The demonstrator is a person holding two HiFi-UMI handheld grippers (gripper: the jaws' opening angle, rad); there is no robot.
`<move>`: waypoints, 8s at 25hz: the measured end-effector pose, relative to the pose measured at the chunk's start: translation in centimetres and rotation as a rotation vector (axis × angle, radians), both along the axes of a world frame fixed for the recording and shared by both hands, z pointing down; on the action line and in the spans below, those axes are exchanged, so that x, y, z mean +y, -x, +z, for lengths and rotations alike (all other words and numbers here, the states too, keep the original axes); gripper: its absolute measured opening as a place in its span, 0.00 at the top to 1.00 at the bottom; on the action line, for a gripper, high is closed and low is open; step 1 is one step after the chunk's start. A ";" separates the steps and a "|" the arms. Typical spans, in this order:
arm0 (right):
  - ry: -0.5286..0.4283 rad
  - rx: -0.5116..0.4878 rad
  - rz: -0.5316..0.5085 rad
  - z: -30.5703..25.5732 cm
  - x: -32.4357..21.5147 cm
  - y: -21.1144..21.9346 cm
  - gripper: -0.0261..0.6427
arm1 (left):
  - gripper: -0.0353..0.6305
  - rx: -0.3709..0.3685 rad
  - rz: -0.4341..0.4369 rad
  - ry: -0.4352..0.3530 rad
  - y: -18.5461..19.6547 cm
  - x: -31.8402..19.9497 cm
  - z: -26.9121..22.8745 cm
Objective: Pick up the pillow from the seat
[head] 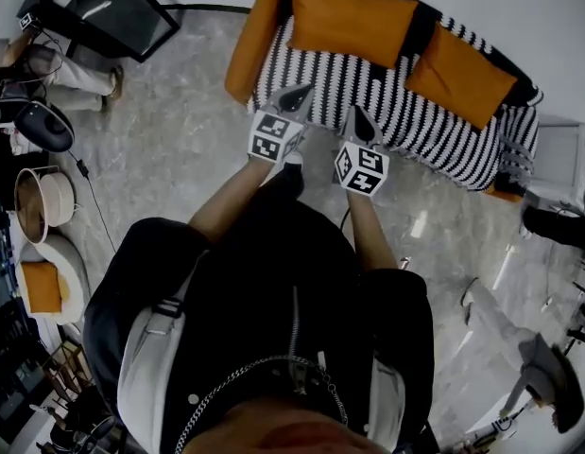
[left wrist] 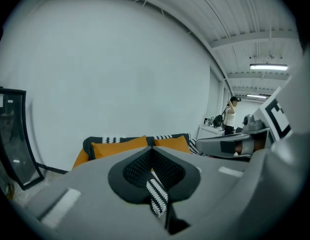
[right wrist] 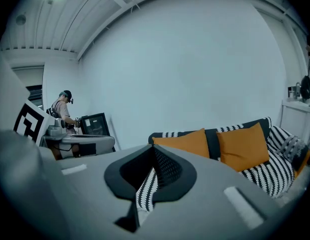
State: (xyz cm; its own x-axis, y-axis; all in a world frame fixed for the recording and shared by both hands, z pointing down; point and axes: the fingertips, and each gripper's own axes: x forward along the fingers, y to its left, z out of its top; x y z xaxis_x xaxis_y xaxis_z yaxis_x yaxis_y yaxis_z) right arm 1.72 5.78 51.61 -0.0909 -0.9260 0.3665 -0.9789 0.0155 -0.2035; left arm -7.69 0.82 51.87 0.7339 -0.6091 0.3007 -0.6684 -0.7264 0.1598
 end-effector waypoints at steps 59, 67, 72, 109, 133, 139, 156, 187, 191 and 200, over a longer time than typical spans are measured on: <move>0.119 -0.020 -0.048 7.1 -39.3 -23.3 0.96 | 0.93 -0.133 -0.165 0.079 -12.1 -37.5 6.4; 0.153 0.015 -0.029 10.4 -42.1 -24.9 0.88 | 0.87 -0.129 -0.157 0.134 -10.2 -41.6 10.5; 0.196 0.035 0.005 13.5 -44.2 -26.8 0.72 | 0.75 -0.168 -0.148 0.142 -8.7 -44.3 14.0; 0.552 -0.102 -0.022 31.0 -53.4 -36.7 0.40 | 0.37 -0.114 -0.308 0.624 -7.6 -53.8 33.0; 0.477 -0.014 -0.087 26.1 -41.9 -32.2 0.58 | 0.66 -0.300 -0.209 0.475 -6.5 -44.4 28.1; 0.392 -0.036 -0.082 20.8 -41.9 -31.1 0.59 | 0.68 -0.278 -0.200 0.379 -5.9 -44.9 21.9; 0.078 0.016 0.005 0.2 -46.7 -32.4 0.60 | 0.70 -0.138 -0.107 0.036 -7.6 -50.7 0.2; -0.229 0.079 0.080 -18.5 -42.3 -30.2 0.69 | 0.72 -0.043 -0.092 -0.281 -5.8 -46.5 -20.6; -0.227 0.079 0.077 -18.4 -41.5 -29.9 0.69 | 0.72 -0.048 -0.095 -0.274 -5.5 -45.7 -20.3; -0.223 0.076 0.086 -18.3 -39.8 -29.4 0.70 | 0.72 -0.054 -0.086 -0.275 -5.2 -44.6 -20.4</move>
State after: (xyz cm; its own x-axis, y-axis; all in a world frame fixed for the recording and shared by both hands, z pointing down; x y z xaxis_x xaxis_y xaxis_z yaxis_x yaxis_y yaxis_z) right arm 31.13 -34.07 33.34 0.0118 -0.9878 0.1550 -0.9910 -0.0322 -0.1301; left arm -2.51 -43.75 31.49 0.6633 -0.7324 0.1534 -0.7316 -0.6778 -0.0728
